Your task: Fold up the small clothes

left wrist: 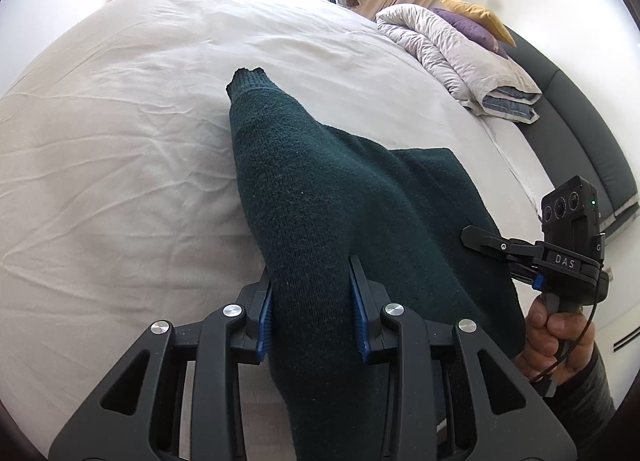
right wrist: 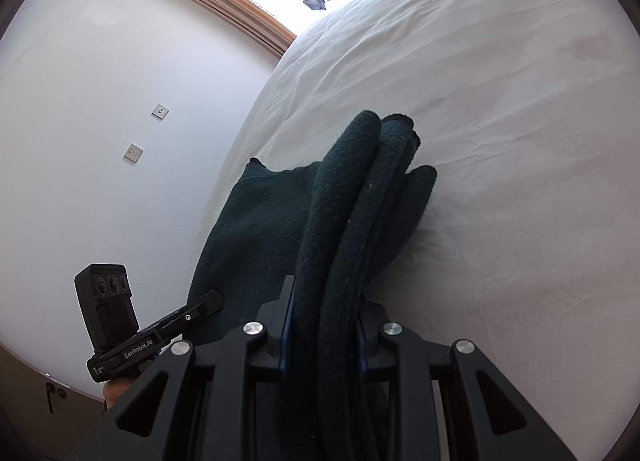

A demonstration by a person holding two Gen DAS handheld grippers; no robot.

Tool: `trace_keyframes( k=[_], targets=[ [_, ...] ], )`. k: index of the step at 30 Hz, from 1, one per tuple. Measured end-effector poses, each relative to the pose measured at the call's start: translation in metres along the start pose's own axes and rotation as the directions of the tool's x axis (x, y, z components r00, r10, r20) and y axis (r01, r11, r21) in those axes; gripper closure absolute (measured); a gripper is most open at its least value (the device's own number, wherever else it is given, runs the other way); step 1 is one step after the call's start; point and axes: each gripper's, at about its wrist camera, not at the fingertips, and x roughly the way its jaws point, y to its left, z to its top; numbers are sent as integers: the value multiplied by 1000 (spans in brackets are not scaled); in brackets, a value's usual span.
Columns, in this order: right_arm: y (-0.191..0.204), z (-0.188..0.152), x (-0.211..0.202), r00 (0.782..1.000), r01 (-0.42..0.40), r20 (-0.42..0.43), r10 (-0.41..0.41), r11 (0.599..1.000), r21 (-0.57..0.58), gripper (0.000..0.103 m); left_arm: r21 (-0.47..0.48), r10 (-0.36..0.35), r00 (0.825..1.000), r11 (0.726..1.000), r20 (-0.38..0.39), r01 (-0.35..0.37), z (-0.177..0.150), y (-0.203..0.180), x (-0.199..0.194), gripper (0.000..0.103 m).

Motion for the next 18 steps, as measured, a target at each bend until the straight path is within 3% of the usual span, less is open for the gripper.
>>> trace_keyframes(
  k=[6,10,13,18],
  targets=[
    [-15,-2,7,1000,7,-22,-7,1000,-4,77,-4,4,1000,1000,-6,-4,-12,9,6,71],
    [-30,-4,14,999,-30,-21,30,999,25,76,-20,-19,1000,1000,14,19,-22,14,5,68],
    [-37,-4,16,998,-51,-22,51,998,33,75,-27,-14,999,1000,38,15,-29,15,5,63],
    [-38,-6,18,998,-65,-18,65,998,-11,68,-73,-28,995,997,92,35,-44,28,3,45]
  ],
)
